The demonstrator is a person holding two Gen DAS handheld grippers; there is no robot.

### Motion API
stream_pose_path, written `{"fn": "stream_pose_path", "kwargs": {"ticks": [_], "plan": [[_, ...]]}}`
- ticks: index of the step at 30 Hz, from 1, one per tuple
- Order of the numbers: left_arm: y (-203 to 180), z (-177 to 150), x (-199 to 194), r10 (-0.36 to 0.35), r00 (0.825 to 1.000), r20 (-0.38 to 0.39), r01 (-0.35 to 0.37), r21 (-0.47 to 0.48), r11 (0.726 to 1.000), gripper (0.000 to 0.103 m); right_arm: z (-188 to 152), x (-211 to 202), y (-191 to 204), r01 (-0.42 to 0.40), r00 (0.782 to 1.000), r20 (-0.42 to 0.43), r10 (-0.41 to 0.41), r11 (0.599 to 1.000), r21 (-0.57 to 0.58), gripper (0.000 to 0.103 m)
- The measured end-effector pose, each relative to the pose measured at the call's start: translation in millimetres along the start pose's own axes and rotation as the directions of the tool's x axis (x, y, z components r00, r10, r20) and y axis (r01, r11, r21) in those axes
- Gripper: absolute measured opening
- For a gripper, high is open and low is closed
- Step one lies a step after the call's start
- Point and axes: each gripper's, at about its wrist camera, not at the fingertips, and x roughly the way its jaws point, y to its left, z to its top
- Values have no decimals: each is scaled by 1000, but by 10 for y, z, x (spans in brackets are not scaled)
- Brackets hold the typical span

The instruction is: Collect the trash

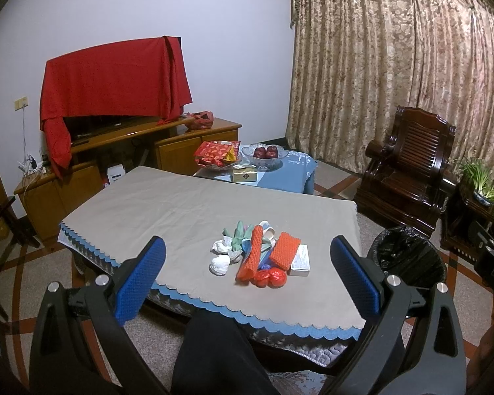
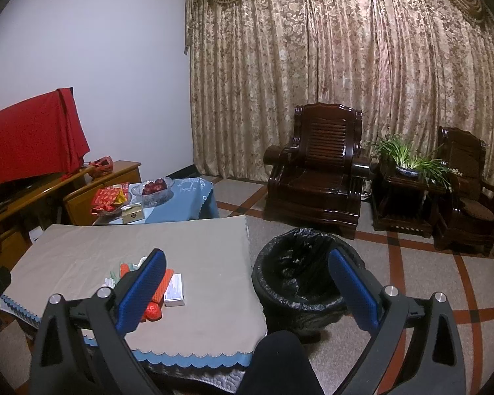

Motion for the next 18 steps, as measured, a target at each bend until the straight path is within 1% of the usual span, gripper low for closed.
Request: {"fn": "stream_pose_path", "kwargs": {"ticks": [18], "plan": [[6, 5, 2, -2, 1000, -1, 2, 0, 1000, 97, 12, 3, -1, 0, 1000, -3, 0, 1000, 2, 97]]}}
